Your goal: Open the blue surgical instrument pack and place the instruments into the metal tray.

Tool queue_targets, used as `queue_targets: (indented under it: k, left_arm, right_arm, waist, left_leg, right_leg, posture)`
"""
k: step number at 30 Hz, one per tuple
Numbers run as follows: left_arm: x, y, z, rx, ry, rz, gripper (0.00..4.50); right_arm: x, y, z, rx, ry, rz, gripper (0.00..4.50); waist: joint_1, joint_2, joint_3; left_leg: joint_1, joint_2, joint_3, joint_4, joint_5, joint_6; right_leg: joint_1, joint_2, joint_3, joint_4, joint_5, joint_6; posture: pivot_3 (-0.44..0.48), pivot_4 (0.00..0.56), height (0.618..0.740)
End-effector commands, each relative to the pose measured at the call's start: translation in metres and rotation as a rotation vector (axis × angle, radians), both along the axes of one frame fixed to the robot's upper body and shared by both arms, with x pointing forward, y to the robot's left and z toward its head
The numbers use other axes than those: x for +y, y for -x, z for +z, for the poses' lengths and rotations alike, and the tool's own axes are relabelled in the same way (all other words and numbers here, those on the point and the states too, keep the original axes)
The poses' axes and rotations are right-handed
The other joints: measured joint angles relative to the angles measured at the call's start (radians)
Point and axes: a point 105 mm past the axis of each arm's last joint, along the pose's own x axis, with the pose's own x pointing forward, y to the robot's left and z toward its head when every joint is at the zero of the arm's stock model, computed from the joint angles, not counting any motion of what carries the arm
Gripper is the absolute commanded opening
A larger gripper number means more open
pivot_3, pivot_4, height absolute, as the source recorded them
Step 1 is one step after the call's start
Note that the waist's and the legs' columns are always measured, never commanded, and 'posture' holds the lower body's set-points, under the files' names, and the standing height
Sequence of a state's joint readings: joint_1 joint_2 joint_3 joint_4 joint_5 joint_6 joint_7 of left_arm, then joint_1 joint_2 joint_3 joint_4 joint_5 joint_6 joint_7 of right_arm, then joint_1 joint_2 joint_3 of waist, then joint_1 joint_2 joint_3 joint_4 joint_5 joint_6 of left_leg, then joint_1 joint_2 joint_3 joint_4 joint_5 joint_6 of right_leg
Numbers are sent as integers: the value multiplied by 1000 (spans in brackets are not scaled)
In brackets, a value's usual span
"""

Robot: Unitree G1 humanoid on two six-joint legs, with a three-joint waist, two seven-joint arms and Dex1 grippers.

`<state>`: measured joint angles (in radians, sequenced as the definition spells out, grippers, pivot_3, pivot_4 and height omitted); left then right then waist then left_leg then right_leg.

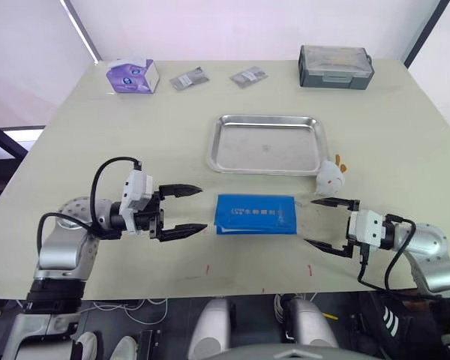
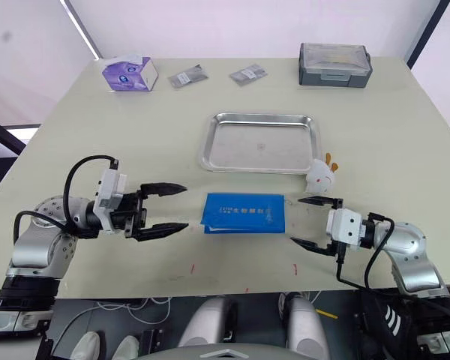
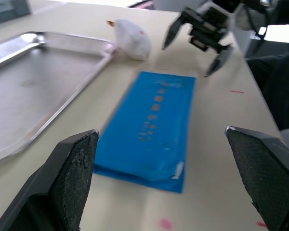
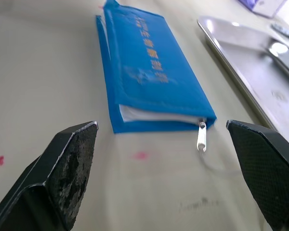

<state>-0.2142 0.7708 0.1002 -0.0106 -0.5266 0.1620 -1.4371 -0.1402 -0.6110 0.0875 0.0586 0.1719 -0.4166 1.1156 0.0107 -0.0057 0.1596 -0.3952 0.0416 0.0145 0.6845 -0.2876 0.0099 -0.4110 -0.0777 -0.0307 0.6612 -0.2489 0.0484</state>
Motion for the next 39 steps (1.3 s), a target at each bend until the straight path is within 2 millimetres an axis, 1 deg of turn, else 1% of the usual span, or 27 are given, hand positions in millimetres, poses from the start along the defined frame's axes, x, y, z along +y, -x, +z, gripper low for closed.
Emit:
queue_targets:
  k: [1, 5, 8, 10, 11, 12, 15, 26, 33, 36, 37, 39]
  left_arm:
    - [-8, 9, 10, -38, -19, -94, 4460]
    - [-16, 14, 14, -51, -17, -143, 4460]
    - [-18, 14, 14, -56, -11, -142, 4460]
    - [-18, 13, 14, -61, -8, -142, 4500]
    - [-18, 13, 14, -62, -7, -143, 4500]
    - [-18, 14, 15, -63, -5, -146, 4500]
    - [-20, 14, 16, -74, 1, -154, 4500]
    - [-26, 15, 17, -85, 20, -186, 4500]
    - [-29, 15, 17, -91, 17, -204, 4500]
    - [-29, 14, 18, -93, 18, -206, 4500]
    - [-29, 14, 18, -93, 18, -206, 4500]
    - [-29, 13, 18, -93, 17, -206, 4500]
  right_arm:
    - [9, -3, 6, -90, 17, 54, 4500]
    - [16, -9, 5, -162, 61, 104, 4500]
    - [19, -10, 3, -182, 80, 138, 4500]
    - [21, -11, 2, -191, 85, 153, 3944]
    - [22, -12, 2, -196, 87, 156, 3762]
    - [23, -12, 2, -202, 88, 158, 3278]
    - [24, -14, 1, -225, 100, 163, 2035]
    - [29, -13, -2, -316, 119, 206, 2035]
    - [31, -15, -6, -358, 117, 220, 2035]
    - [31, -15, -7, -360, 115, 230, 1230]
    - [31, -14, -8, -361, 115, 234, 714]
    - [31, -14, -9, -374, 120, 243, 76]
  waist:
    - [0, 0, 0]
    - [0, -1, 1]
    - [0, -1, 1]
    - [0, -1, 1]
    - [0, -1, 1]
    - [0, -1, 1]
    - [0, -1, 1]
    - [-1, -1, 1]
    - [-1, -1, 1]
    - [-1, -1, 1]
    - [-1, -1, 1]
    - [-1, -1, 1]
  left_leg:
    - [0, 0, 0, 0, 0, 0]
    - [0, 0, 0, 0, 0, 0]
    - [0, 0, 0, 0, 0, 0]
    - [0, 0, 0, 0, 0, 0]
    - [0, 0, 0, 0, 0, 0]
    - [0, 0, 0, 0, 0, 0]
    - [0, 0, 0, 0, 0, 0]
    - [0, 0, 0, 0, 0, -1]
    - [0, 0, 1, 0, 1, -1]
    - [0, 0, 0, 0, 1, -2]
    - [0, 0, 1, 0, 1, -2]
    - [0, 0, 1, 0, 1, -1]
  right_leg:
    - [0, 0, 0, 0, 0, 0]
    - [0, 0, 0, 0, 0, 0]
    - [0, 0, 0, 0, 0, 0]
    - [0, 0, 0, 0, 0, 0]
    - [0, 0, 0, 0, 0, 0]
    - [0, 0, 0, 0, 0, 0]
    - [0, 0, 0, 0, 0, 0]
    - [0, 0, 0, 0, 0, 0]
    - [0, 0, 1, 0, 0, 0]
    - [0, 0, 1, 0, 0, 0]
    - [0, 0, 1, 0, 0, 0]
    - [0, 0, 1, 0, 0, 0]
  posture:
    - [0, 150, 727]
    - [0, 150, 727]
    - [0, 150, 727]
    - [0, 150, 727]
    - [0, 150, 727]
    - [0, 150, 727]
    - [0, 150, 727]
    - [0, 150, 727]
    - [0, 150, 727]
    - [0, 150, 727]
    - [0, 150, 727]
    - [0, 150, 727]
